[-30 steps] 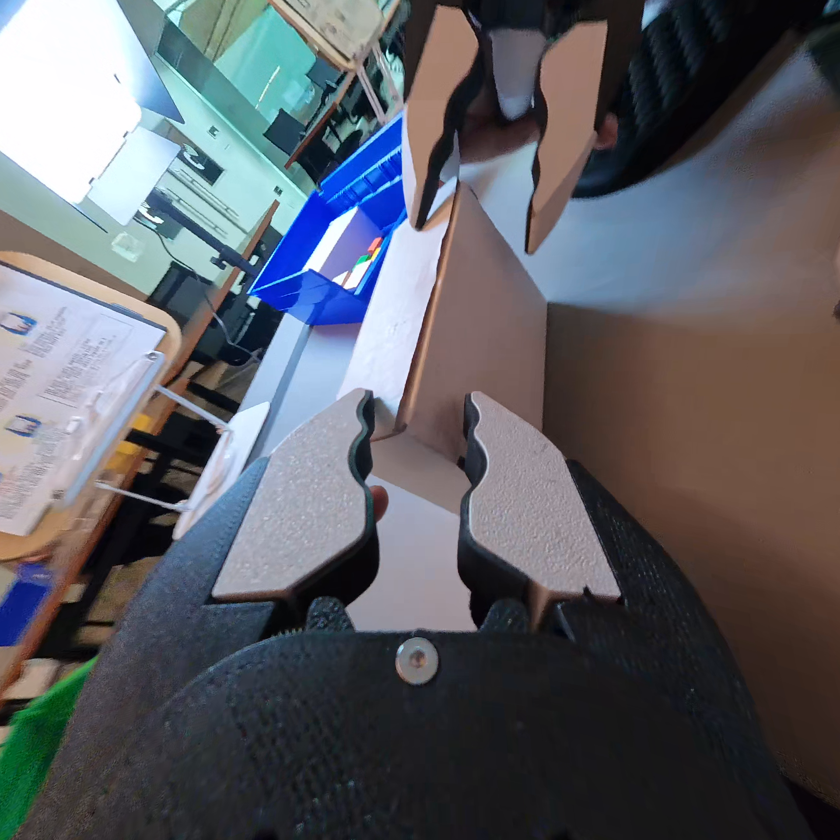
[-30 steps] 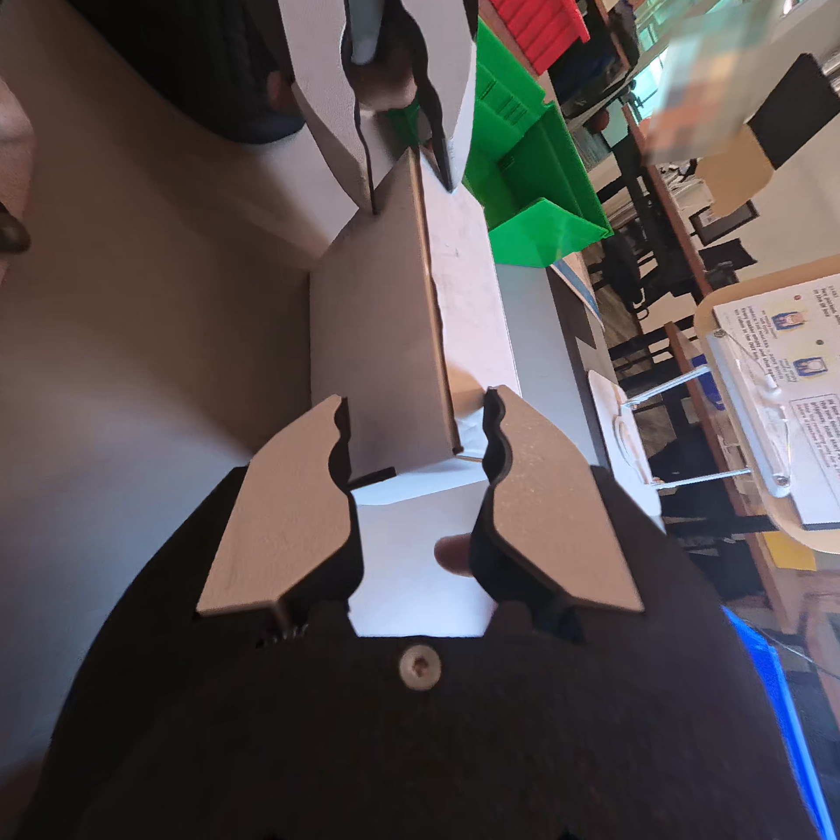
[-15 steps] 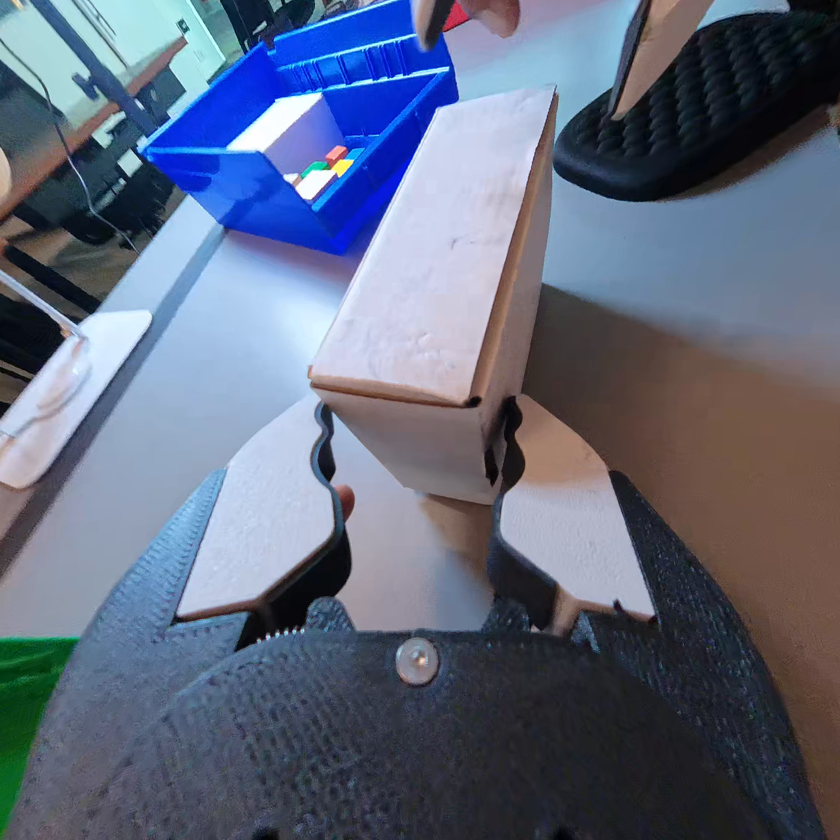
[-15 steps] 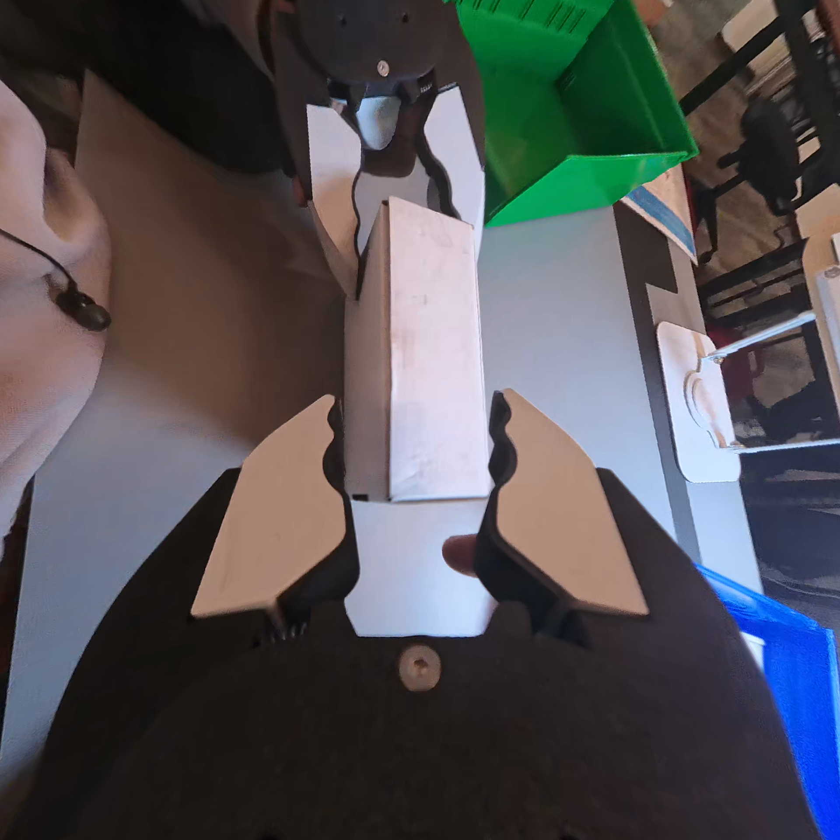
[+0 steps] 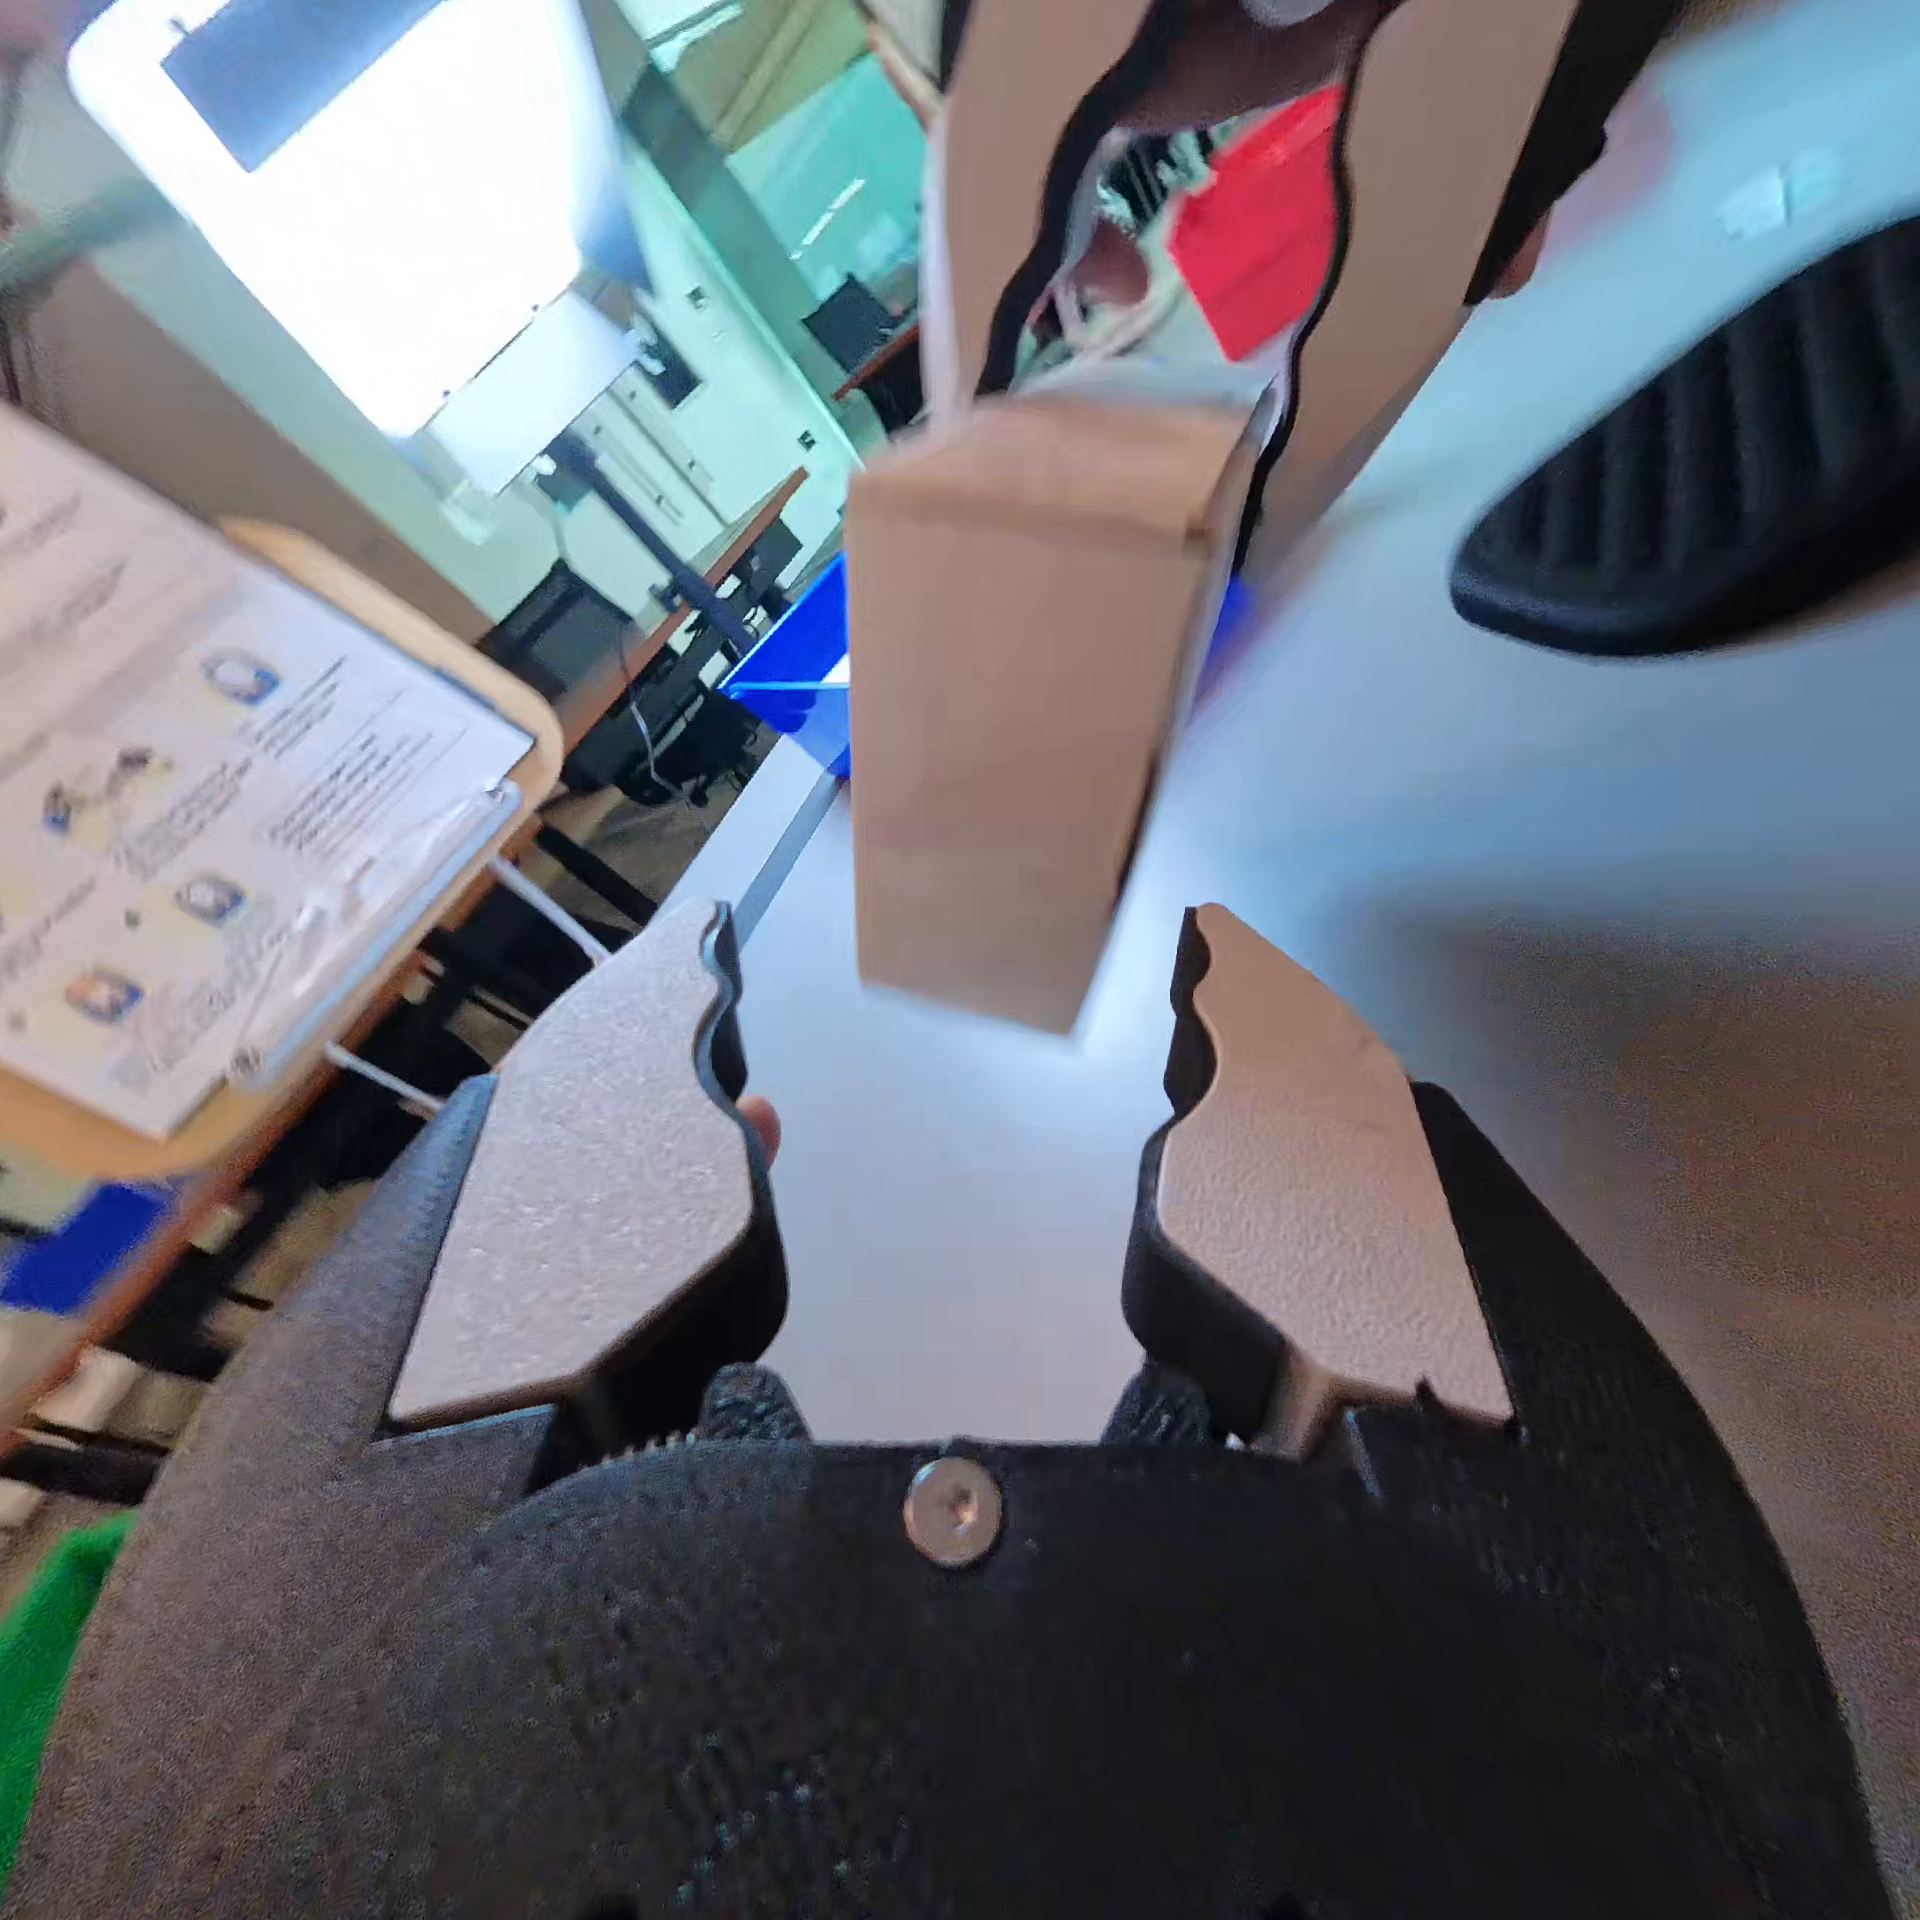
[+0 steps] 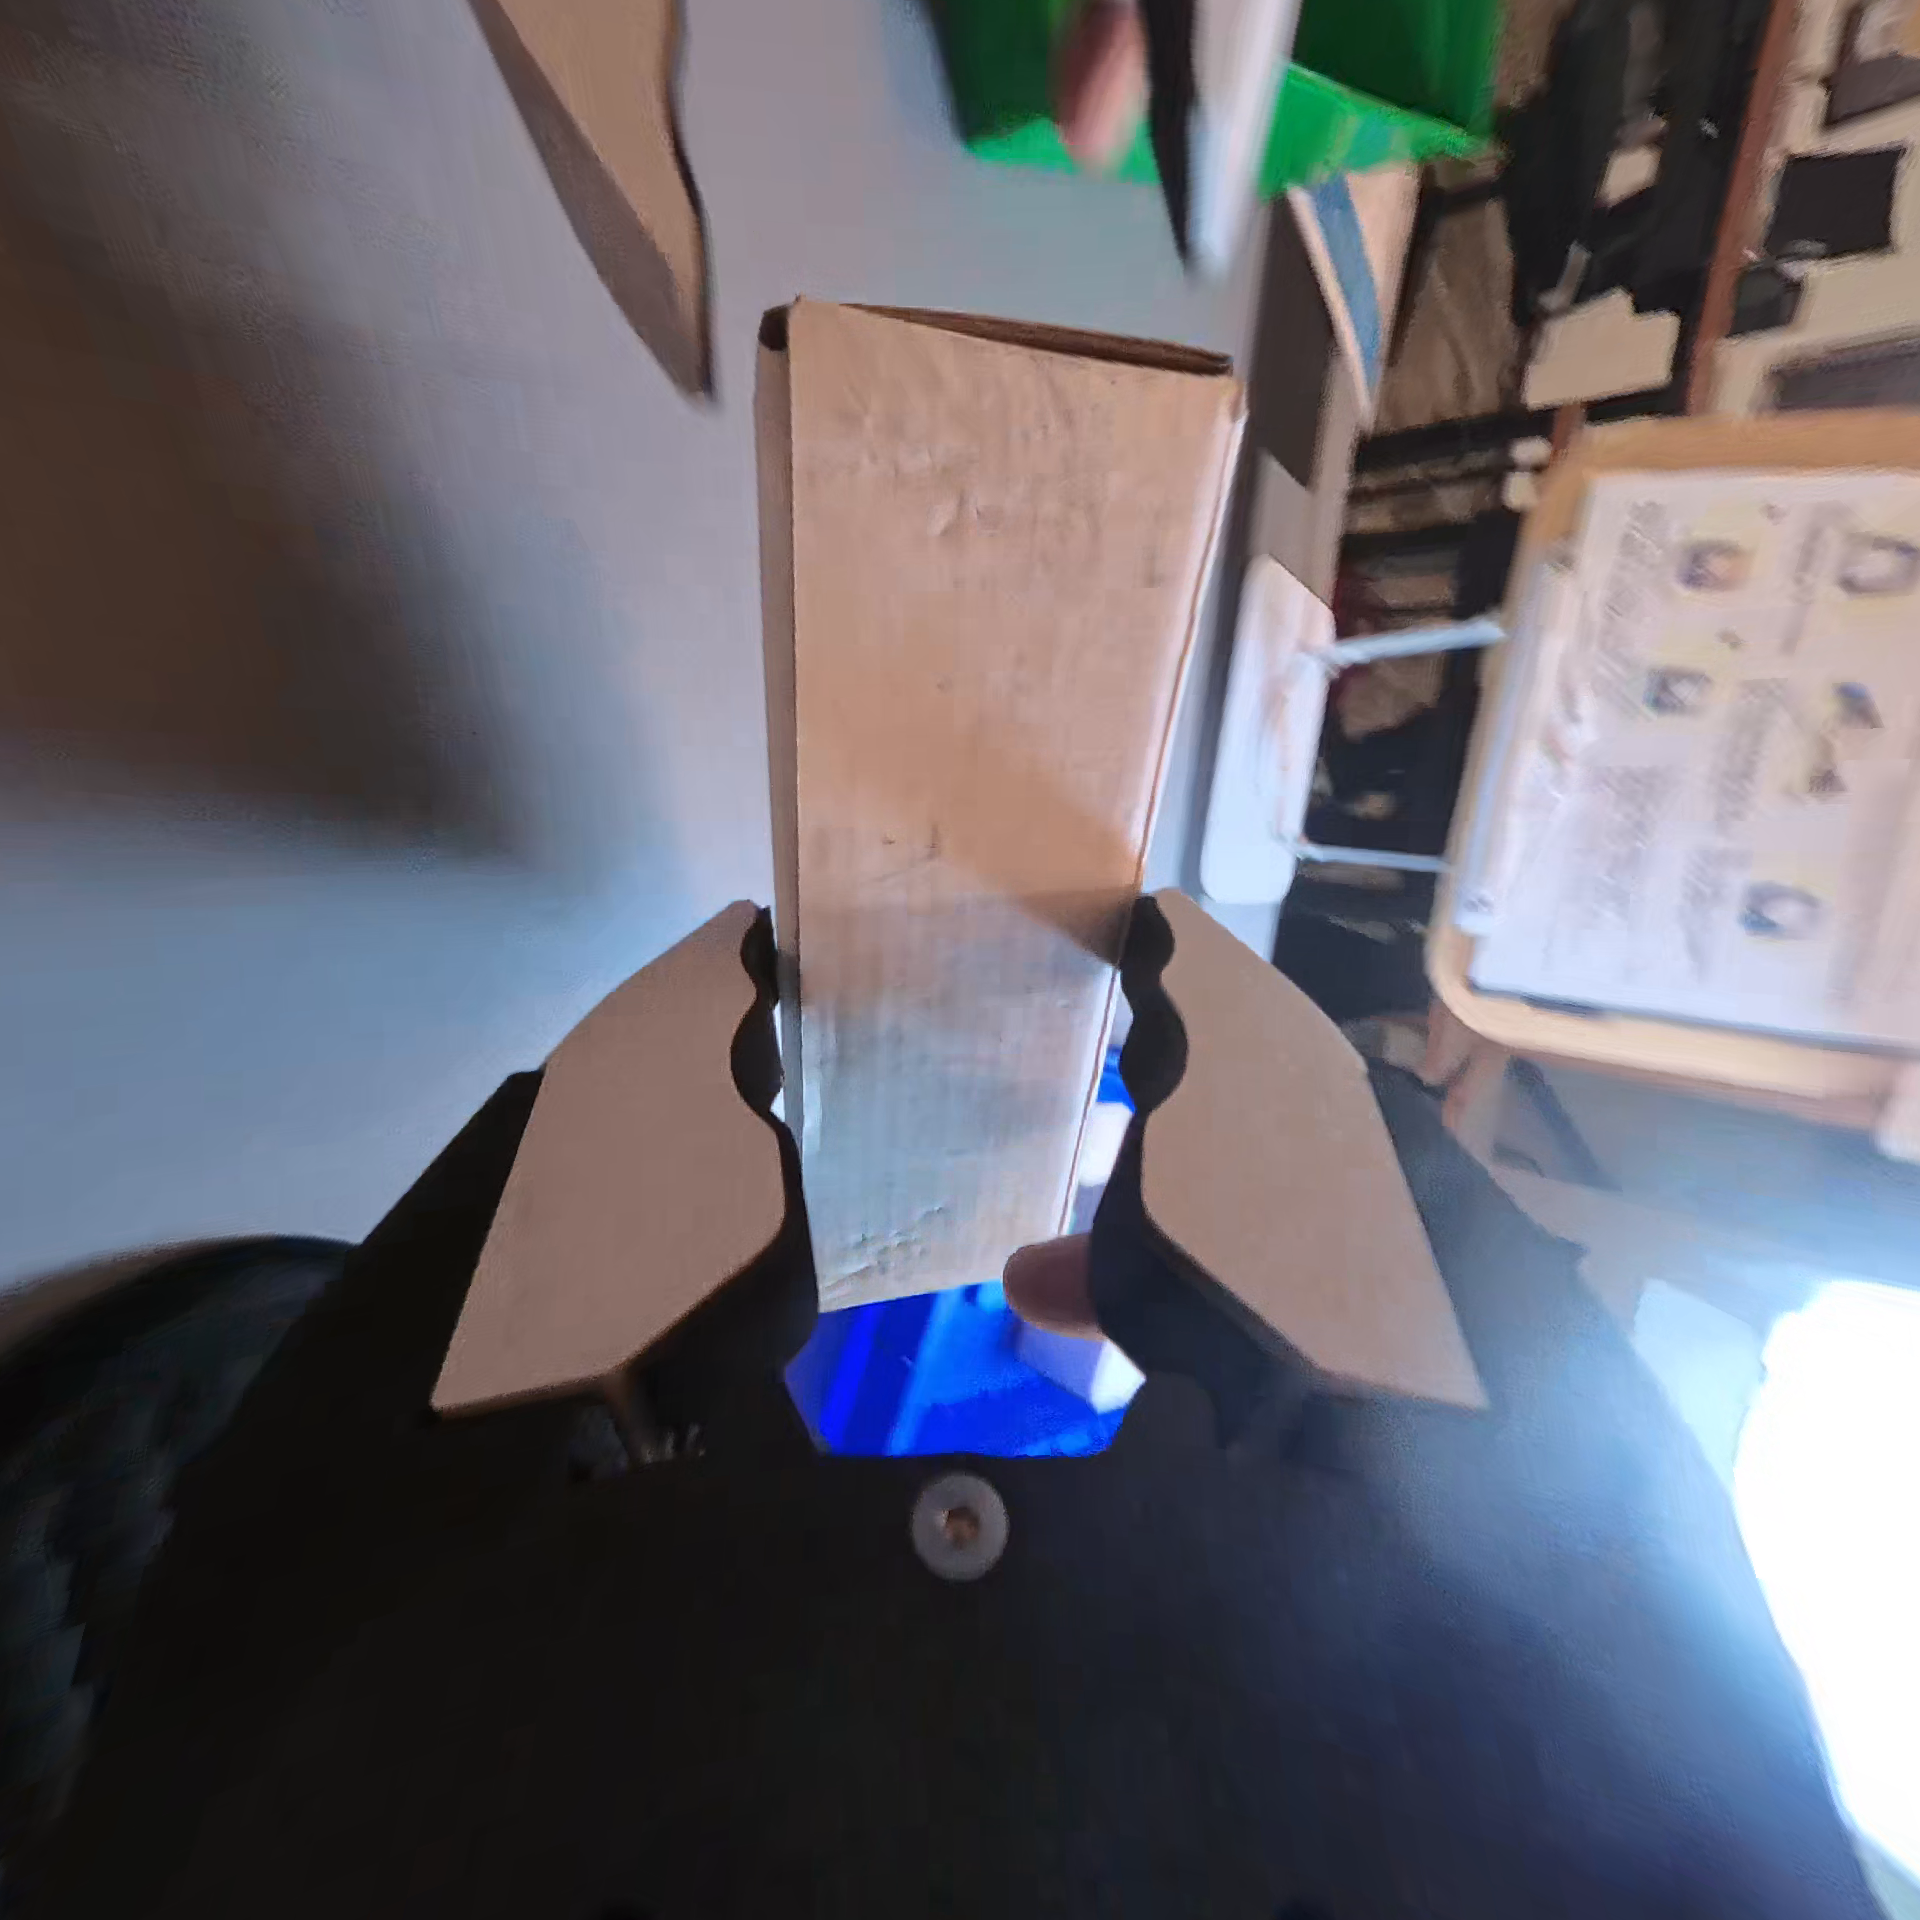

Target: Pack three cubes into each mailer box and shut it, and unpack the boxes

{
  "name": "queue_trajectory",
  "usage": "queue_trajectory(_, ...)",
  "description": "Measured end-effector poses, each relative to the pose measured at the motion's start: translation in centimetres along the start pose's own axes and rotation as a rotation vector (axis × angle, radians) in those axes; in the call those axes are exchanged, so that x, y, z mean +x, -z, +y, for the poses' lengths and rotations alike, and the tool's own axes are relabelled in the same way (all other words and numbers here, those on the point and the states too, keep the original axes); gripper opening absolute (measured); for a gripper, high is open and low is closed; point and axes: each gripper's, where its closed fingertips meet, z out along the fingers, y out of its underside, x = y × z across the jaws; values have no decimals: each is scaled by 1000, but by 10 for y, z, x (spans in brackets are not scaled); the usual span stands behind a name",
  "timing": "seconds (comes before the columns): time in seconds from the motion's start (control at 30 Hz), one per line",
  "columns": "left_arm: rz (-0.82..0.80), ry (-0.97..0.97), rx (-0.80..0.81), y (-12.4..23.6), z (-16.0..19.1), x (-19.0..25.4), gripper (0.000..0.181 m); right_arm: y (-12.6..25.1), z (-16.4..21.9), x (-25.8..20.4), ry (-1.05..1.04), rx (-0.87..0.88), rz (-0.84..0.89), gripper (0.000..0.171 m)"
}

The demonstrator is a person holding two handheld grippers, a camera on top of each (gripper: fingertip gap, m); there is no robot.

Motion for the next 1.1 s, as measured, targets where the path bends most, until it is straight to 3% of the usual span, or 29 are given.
queue_trajectory(0.13, -53, 325, 46, 13, 13, -40, 70, 26, 71, 96, -35, -226, 284, 64)
queue_trajectory(0.27, -65, 435, 26, 16, 34, -47, 64, 18, 172, 168, -21, -491, 458, 64)
queue_trajectory(0.4, -69, 406, 1, 15, 40, -40, 61, -39, 257, 181, -62, -613, 444, 64)
queue_trajectory(0.57, -86, 428, -36, 13, 52, -41, 65, -118, 319, 158, 2, -722, 402, 64)
queue_trajectory(0.6, -88, 436, -40, 14, 54, -42, 65, -123, 327, 158, 8, -739, 422, 64)
queue_trajectory(0.7, -98, 462, -52, 16, 61, -47, 66, -139, 337, 132, -159, -719, 272, 60)
queue_trajectory(0.83, -101, 485, -65, 15, 67, -51, 64, -141, 317, 128, -302, -591, 191, 60)
queue_trajectory(0.93, -94, 481, -79, 12, 69, -47, 63, -142, 305, 135, -420, -509, 168, 48)
queue_trajectory(1.0, -95, 463, -92, 11, 71, -45, 62, -144, 310, 143, -426, -526, 192, 37)
queue_trajectory(1.1, -115, 434, -118, 12, 75, -47, 62, -147, 309, 146, -407, -531, 189, 36)
